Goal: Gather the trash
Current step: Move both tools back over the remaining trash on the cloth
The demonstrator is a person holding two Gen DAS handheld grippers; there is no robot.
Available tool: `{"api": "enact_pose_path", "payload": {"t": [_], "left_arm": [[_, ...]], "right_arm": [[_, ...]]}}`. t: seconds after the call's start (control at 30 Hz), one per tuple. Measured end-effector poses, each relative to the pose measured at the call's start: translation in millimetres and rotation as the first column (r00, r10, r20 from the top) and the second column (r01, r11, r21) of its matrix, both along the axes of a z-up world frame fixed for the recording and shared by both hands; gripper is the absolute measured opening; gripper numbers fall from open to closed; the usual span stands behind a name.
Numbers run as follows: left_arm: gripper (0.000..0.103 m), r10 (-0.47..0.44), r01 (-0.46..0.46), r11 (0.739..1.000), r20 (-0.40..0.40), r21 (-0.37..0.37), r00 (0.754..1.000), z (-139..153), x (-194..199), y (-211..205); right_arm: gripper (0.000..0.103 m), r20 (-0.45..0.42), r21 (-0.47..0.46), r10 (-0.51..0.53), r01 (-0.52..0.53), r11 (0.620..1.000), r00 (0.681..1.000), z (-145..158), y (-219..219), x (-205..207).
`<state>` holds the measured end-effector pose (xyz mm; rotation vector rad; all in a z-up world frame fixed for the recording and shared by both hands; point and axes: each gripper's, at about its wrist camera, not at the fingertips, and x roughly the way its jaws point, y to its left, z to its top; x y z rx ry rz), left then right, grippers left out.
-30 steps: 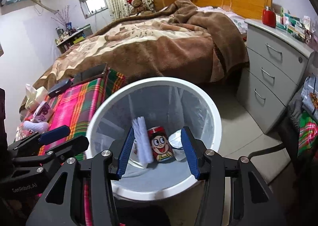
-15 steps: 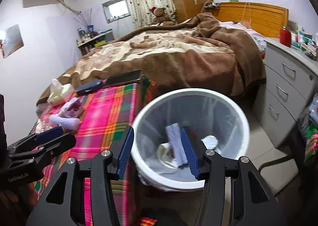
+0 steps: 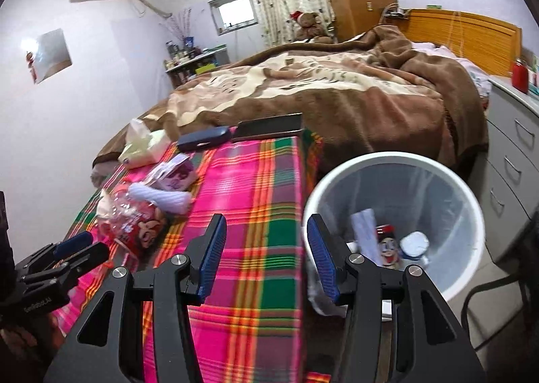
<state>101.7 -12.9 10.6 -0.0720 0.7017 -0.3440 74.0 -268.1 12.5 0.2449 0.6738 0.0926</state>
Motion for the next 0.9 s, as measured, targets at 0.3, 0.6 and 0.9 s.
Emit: {"api": "enact_pose_path", "payload": {"t": [0.3, 0.6, 0.9], "left_arm": [[0.071, 0.121, -0.121, 0.993, -0.017, 0.017, 0.993, -17.1, -9.7, 64.0], [0.071, 0.115, -0.111, 0.993, -0.095, 0.047, 0.989, -46.5, -1.1, 107.0], [0.071, 0.054, -0.041, 0.995, -0.14, 0.093, 0.989, -67.5, 21.9, 110.7]], "right_arm": [[0.051, -0.007, 0.015, 0.067, -0.067, 0.998, 0.998, 0.1, 40.7, 10.5], [0.052, -0.04, 0.006, 0.131, -0.131, 0.991, 0.991, -4.1, 85.3, 26.0], [0.052, -0.127, 0.037, 0.195, -0.192, 0.981, 0.973, -15.3, 124.0, 54.0]]}}
